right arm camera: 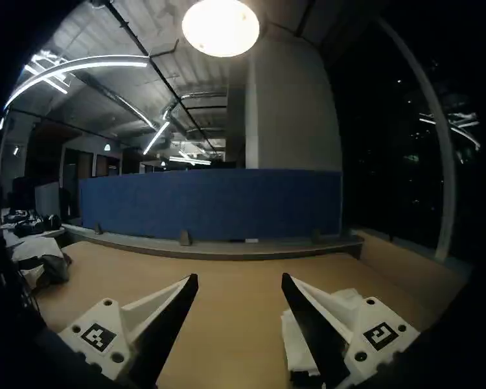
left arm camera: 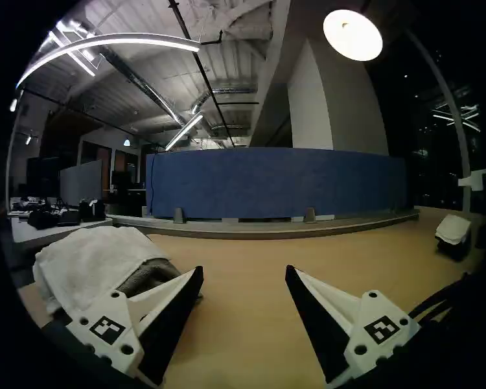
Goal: Fold towel
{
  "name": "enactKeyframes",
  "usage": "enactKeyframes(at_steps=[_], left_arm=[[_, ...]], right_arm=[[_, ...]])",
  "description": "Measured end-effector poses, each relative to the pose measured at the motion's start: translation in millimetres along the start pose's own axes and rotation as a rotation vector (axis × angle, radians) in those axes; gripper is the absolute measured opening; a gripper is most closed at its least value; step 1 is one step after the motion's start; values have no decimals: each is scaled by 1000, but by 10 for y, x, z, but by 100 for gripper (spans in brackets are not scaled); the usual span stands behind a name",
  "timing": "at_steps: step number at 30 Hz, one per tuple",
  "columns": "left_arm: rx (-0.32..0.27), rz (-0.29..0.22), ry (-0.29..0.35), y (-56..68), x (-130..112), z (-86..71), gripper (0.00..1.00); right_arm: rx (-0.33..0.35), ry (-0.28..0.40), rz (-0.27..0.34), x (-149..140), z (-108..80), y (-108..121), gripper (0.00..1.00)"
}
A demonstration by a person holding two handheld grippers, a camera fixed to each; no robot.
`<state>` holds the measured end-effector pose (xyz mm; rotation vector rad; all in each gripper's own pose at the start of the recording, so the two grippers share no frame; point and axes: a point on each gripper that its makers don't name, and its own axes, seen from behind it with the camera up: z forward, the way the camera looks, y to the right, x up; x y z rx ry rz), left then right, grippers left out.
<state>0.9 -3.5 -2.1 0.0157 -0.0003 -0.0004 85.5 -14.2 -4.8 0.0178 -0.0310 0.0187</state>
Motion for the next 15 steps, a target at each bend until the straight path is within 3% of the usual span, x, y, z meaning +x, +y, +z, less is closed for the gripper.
enactKeyframes(at_steps=[8, 15], left_arm=[[0, 0, 0, -1, 0, -2, 94], [0, 0, 0, 2, 2, -7, 94]], right_arm=[[4, 52, 56, -199, 3, 188, 100], [7, 39, 56, -492, -1, 241, 100]])
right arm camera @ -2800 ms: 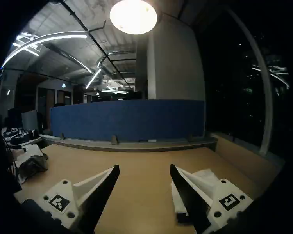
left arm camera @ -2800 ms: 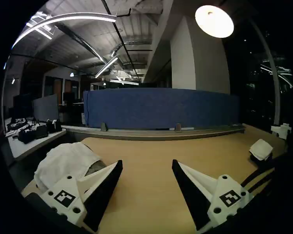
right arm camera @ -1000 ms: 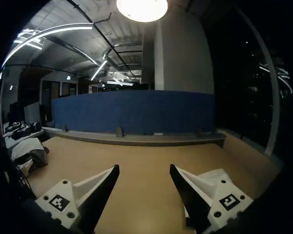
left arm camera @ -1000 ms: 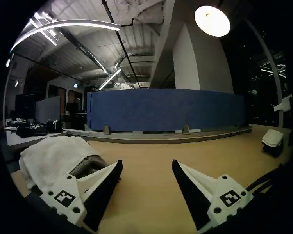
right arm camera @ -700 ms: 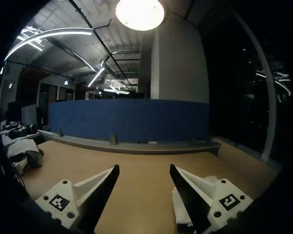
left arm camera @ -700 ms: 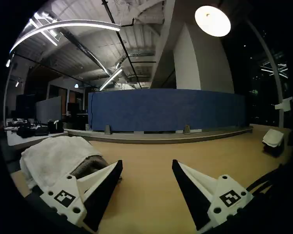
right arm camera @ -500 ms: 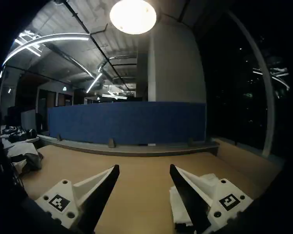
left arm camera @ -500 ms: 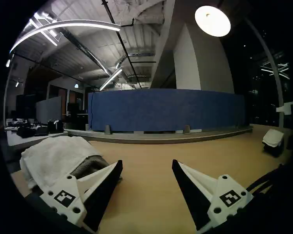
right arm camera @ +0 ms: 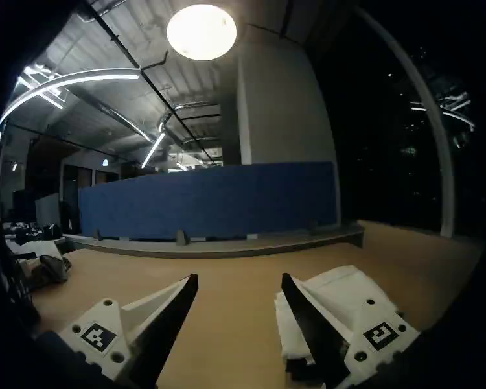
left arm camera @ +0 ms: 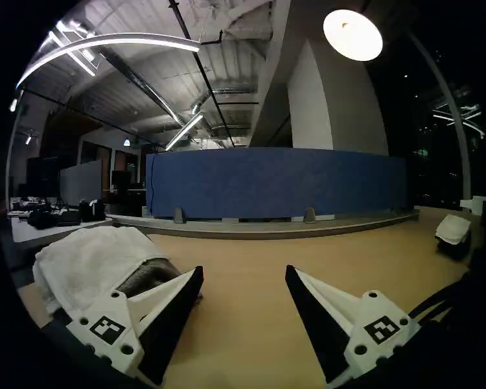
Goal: Fold towel
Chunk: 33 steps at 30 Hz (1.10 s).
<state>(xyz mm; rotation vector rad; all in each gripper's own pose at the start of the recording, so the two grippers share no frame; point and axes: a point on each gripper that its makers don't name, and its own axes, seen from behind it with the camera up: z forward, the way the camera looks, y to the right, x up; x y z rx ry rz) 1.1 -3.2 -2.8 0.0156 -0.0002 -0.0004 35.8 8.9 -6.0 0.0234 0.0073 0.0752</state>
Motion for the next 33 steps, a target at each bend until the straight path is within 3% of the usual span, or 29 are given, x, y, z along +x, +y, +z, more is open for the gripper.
enactKeyframes(at_steps=[11, 21, 33], left_arm=[[0, 0, 0, -3, -4, 1, 94], [0, 0, 0, -2, -3, 2, 94], [0, 0, 0, -3, -1, 5, 94]], right_arm=[[-16, 56, 48, -15, 27, 97, 100], [-30, 30, 17, -217, 49, 76, 100], [-40, -5, -69, -346, 65, -40, 100]])
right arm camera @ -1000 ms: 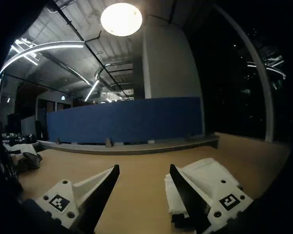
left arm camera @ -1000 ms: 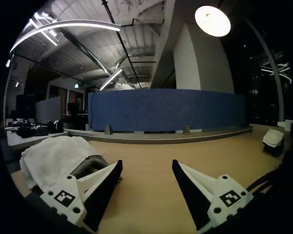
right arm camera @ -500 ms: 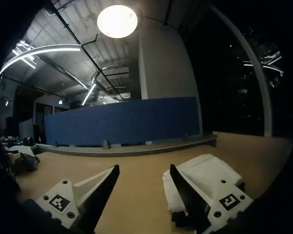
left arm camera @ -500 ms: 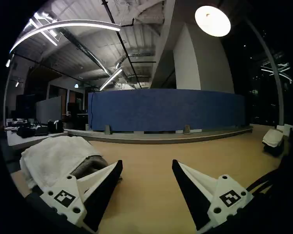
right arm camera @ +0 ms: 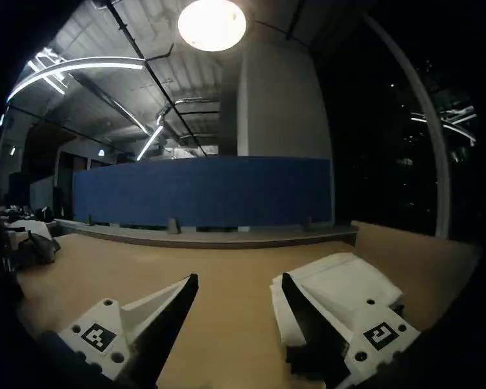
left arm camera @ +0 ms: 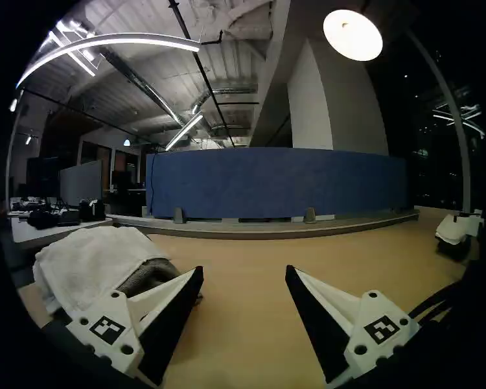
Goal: Fold towel
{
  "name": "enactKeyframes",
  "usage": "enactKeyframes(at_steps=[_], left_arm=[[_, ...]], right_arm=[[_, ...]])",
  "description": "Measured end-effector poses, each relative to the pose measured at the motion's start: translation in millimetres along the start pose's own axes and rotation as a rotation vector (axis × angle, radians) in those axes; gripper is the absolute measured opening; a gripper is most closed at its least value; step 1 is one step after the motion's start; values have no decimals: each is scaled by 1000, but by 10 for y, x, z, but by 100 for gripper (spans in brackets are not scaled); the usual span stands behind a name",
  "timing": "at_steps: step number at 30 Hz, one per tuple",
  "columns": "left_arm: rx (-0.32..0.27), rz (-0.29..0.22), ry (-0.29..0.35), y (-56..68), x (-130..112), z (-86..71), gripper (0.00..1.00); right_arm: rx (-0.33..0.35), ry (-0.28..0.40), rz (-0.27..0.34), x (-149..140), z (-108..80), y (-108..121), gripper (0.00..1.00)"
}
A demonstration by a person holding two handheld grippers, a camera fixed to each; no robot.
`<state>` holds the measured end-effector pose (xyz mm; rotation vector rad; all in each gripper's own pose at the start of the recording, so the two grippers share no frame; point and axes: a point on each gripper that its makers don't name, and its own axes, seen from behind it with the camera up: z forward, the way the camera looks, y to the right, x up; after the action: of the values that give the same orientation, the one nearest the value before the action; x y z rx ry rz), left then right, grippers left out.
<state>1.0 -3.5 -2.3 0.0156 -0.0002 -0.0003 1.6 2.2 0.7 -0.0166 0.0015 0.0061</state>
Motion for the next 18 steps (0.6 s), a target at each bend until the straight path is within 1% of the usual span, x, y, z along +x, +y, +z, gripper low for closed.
enactKeyframes(at_steps=[18], left_arm=[[0, 0, 0, 1, 4, -4, 94]], right_arm=[[-1, -2, -6, -7, 15, -15, 100]])
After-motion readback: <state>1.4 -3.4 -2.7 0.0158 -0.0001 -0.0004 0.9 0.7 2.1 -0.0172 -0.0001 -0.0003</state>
